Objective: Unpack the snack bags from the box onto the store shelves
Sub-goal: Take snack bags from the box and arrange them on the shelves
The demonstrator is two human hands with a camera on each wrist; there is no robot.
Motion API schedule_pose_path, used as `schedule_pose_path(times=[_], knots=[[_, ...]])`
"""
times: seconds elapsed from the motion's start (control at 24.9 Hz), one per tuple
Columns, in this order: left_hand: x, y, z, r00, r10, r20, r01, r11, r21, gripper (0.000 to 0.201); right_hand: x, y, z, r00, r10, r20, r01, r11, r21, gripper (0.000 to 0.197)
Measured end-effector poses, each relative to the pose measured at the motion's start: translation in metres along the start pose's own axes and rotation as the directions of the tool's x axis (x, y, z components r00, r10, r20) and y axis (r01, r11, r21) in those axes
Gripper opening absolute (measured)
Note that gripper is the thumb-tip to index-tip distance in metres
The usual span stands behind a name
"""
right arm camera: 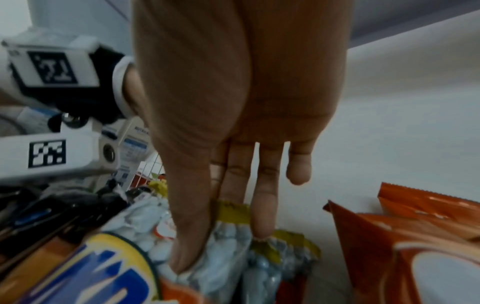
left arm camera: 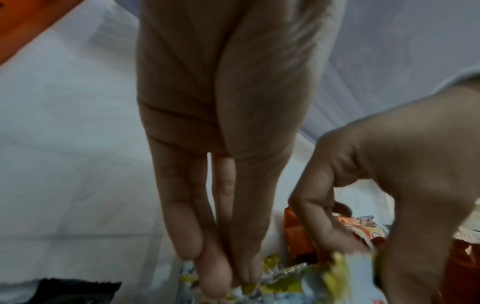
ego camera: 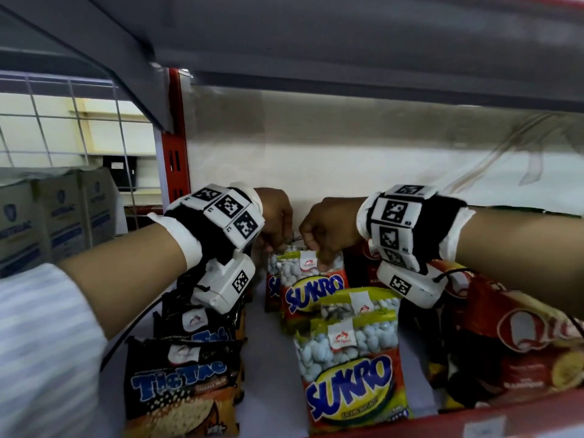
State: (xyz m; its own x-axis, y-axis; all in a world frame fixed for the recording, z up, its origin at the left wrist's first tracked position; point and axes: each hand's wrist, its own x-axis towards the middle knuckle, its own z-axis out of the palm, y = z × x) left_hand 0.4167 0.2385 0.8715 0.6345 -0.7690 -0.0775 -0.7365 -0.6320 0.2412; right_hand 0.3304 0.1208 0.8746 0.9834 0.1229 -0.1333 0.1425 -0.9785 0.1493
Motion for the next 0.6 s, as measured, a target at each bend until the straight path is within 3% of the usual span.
schedule_pose_path(times=[0.12,0.24,0.36,0.44,0.52,0.56,0.6], knots=[[-0.003,0.002,0.000,1.000,-0.012,0.001,0.012,1.000,0.014,0.011,0.001,-0.006,0.012,0.996,0.000,0.093,0.002,1.000,-0.012,0.029],[-0.005,0.006,-0.001,0.999,0.007,-0.040,-0.003,0.995,0.100,0.011,-0.003,-0.007,-0.005,0.997,0.021,0.074,-0.022,1.000,0.011,0.030],[-0.009,0.011,0.002,0.996,0.010,0.087,-0.018,0.996,0.086,0.028,-0.015,-0.003,-0.034,0.982,0.042,0.183,-0.065,0.991,0.120,0.026],[-0.010,0.013,0.010,0.979,-0.013,0.203,-0.010,0.994,0.110,0.034,-0.022,-0.001,-0.037,0.923,0.013,0.385,-0.060,0.992,0.111,0.031],[-0.009,0.017,0.018,0.957,-0.010,0.290,-0.049,0.980,0.193,0.036,-0.026,-0.004,-0.023,0.821,0.017,0.571,-0.069,0.995,0.069,0.041],[-0.008,0.020,0.022,0.948,0.001,0.318,-0.078,0.970,0.230,0.033,-0.027,-0.007,-0.012,0.793,0.012,0.609,-0.062,0.996,0.062,0.041],[-0.007,0.024,0.024,0.950,0.011,0.312,-0.100,0.957,0.272,0.031,-0.027,-0.009,-0.003,0.800,-0.011,0.600,-0.036,0.997,0.065,0.037]])
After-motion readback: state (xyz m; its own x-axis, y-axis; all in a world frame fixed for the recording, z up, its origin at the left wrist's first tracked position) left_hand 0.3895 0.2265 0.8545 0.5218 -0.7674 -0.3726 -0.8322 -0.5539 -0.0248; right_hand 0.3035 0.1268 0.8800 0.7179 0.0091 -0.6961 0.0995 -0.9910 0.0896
